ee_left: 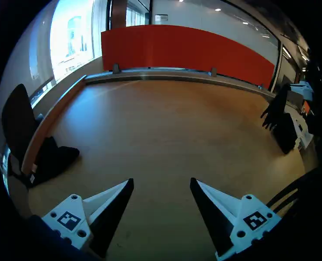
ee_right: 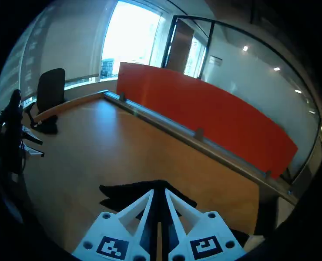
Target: Fold towel
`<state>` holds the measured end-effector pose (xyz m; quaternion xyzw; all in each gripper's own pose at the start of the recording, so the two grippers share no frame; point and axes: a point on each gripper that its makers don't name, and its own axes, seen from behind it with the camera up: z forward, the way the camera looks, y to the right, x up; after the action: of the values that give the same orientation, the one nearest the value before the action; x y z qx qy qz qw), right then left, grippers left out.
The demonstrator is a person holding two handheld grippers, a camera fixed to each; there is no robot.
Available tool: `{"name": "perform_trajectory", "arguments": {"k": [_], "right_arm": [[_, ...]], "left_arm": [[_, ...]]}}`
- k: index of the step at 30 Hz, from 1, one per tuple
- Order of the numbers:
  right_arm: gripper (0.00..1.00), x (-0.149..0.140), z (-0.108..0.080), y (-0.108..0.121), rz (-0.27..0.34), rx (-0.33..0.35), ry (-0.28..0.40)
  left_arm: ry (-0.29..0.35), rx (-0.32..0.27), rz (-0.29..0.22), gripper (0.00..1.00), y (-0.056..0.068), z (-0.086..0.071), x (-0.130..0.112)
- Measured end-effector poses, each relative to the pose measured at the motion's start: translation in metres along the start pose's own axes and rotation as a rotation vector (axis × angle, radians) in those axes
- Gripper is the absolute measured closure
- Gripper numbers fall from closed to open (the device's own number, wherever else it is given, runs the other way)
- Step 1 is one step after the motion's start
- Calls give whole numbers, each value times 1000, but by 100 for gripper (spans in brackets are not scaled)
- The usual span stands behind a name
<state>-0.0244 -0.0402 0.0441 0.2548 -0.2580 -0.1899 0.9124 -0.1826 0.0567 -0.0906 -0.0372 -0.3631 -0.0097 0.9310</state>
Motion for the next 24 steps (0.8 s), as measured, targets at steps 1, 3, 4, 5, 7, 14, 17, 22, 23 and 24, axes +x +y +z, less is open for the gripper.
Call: {"name": "perform_trajectory", "arguments": {"k": [1,3,4,5,7,14,17,22,23,24], "right_arm": [[95,-1,-1,6,1,-6,-3],[95,-4,-2,17,2,-16,-9],[95,-5,-3,22,4,-22,-12],[95,-6,-4,28,5,-27,-15],[95,-8,-5,39,8,-39,-20],[95,-16,-9,80,12,-78,-43],[95,-19,-11,98,12,-95,-51],[95,-23,-14,127,12,-121,-64],[95,-23,-14,132,12,-126,-66],[95,-24,-14,138,14,-131,-68]], "left_arm": [[0,1,-1,4,0,0,0],[-1,3,-2,4,1,1,1],[-1,3,-3,4,1,1,1],[-2,3,-3,4,2,1,1],[-2,3,-2,4,3,2,2],[-7,6,0,4,7,4,4],[-8,7,0,4,8,4,5],[-10,8,2,4,10,5,6],[-11,9,3,4,11,5,6],[-11,9,3,4,11,5,6]]}}
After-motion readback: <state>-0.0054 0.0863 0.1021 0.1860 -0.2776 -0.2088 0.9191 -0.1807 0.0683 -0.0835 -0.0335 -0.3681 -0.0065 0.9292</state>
